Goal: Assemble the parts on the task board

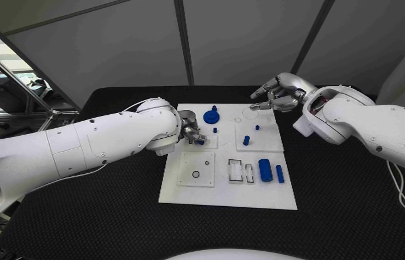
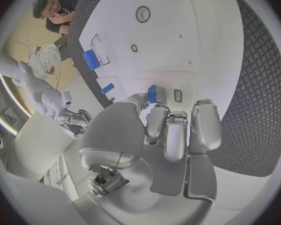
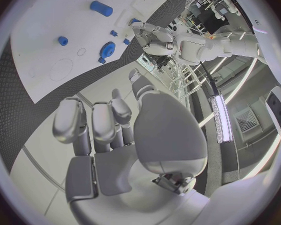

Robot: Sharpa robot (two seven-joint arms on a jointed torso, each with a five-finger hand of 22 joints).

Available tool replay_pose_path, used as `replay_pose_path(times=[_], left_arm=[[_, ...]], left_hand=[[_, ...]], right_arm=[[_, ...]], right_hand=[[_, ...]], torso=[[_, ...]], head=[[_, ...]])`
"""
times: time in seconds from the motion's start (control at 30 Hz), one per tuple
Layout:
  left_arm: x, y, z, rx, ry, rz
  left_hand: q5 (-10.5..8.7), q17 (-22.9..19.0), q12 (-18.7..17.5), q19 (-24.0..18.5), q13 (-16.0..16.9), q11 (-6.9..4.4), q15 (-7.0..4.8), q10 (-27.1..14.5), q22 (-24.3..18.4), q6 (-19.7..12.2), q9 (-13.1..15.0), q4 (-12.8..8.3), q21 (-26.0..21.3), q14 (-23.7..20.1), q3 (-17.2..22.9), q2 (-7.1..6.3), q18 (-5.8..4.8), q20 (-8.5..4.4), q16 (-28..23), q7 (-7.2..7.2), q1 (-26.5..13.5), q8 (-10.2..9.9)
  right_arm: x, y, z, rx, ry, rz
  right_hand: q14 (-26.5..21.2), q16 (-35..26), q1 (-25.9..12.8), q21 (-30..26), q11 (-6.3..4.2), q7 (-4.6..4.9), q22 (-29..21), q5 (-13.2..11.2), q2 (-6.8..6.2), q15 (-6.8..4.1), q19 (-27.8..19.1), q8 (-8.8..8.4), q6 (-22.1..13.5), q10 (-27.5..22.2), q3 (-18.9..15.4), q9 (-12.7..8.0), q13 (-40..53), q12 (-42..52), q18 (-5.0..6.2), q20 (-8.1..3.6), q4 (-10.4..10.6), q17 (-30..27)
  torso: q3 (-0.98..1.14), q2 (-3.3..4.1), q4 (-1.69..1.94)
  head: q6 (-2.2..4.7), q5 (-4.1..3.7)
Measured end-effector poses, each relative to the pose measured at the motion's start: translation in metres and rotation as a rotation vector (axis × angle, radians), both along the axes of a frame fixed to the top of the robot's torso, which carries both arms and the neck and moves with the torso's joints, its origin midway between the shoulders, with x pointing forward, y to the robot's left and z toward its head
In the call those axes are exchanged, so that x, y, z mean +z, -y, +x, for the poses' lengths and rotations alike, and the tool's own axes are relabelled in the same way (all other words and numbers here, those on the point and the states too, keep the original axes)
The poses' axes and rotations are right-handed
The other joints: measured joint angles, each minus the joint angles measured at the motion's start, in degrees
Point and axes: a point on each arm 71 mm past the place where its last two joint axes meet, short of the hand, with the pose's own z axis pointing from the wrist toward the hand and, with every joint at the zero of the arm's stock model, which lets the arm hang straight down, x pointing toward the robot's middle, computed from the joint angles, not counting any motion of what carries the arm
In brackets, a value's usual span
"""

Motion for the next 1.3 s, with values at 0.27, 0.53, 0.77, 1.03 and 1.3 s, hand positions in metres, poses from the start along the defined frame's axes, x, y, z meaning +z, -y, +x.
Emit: replay_pose_path(times=[0.27,0.53,0.77,1.03,1.3], left_arm=[[-0.0002,0.0015,0.0011,0.001,0.039,0.014],[-0.0002,0.0012,0.0008,0.000,0.060,0.024],[0.0001,0.0007,0.0010,0.001,0.068,0.029],[-0.0006,0.0030,0.0028,-0.001,0.068,0.035],[-0.0012,0.0028,0.0036,-0.006,0.061,0.042]], left_hand=[[-0.24,0.00,0.20,0.21,0.00,-0.29,0.01,0.30,0.29,0.09,0.15,0.13,0.22,0.00,0.19,0.08,-0.01,-0.21,0.00,0.10,-0.38,0.00],[-0.39,0.00,0.39,0.21,0.01,-0.29,0.01,0.32,0.53,0.31,0.41,-0.17,0.22,0.00,0.49,0.08,-0.01,-0.21,0.00,-0.11,-0.39,-0.01],[-0.45,0.00,0.68,0.20,0.02,-0.57,0.02,0.63,0.65,0.32,0.51,-0.25,0.45,0.00,0.57,-0.07,-0.01,-0.21,0.23,-0.11,-0.53,-0.01],[-0.60,0.00,0.68,0.20,0.01,-0.52,0.02,0.70,0.64,0.41,0.50,-0.56,0.45,0.00,0.87,-0.25,-0.01,-0.20,0.23,-0.01,-0.80,-0.01],[-0.61,0.00,0.68,0.20,0.02,-0.52,0.03,0.71,0.60,0.41,0.60,-0.49,0.45,0.00,1.13,-0.37,-0.01,-0.20,0.22,0.00,-0.99,0.00]], right_arm=[[-0.0001,-0.0008,0.0001,0.003,0.002,-0.004],[-0.0002,-0.0008,0.0003,0.005,0.002,-0.006],[-0.0003,-0.0009,0.0003,0.006,0.002,-0.007],[-0.0005,-0.0015,0.0002,0.009,0.001,-0.008],[-0.0005,-0.0016,0.0001,0.010,-0.001,-0.009]], right_hand=[[0.00,0.00,0.00,0.00,0.00,0.00,0.00,0.00,0.00,0.00,0.00,0.00,0.00,0.00,0.00,0.00,0.00,0.00,0.00,0.00,0.00,0.00],[0.00,0.00,0.00,0.00,0.00,0.00,0.01,0.00,0.00,0.00,0.00,0.00,0.00,0.00,0.00,0.00,0.01,0.00,0.00,0.00,0.00,0.00],[0.00,0.00,-0.01,0.00,0.00,0.00,0.01,0.00,0.01,0.00,0.00,0.00,0.00,0.00,0.00,0.00,0.01,0.00,0.00,0.00,0.00,0.01],[0.00,0.00,-0.25,0.00,0.00,0.00,0.01,0.00,0.25,0.00,0.00,0.00,0.00,0.00,0.00,0.00,0.01,0.00,0.00,0.00,0.00,0.01],[0.00,0.00,-0.24,0.00,0.00,0.00,0.06,0.00,0.24,0.00,0.00,0.00,0.00,0.00,0.00,0.00,0.01,0.00,0.00,0.00,0.00,0.05]], torso=[[0.01,0.01,0.00],[0.01,0.01,0.01],[0.03,0.01,0.03],[0.04,0.01,0.01],[0.05,0.01,-0.01]], head=[[-0.08,-0.13],[-0.19,-0.13],[-0.28,-0.12],[-0.28,-0.11],[-0.41,-0.20]])
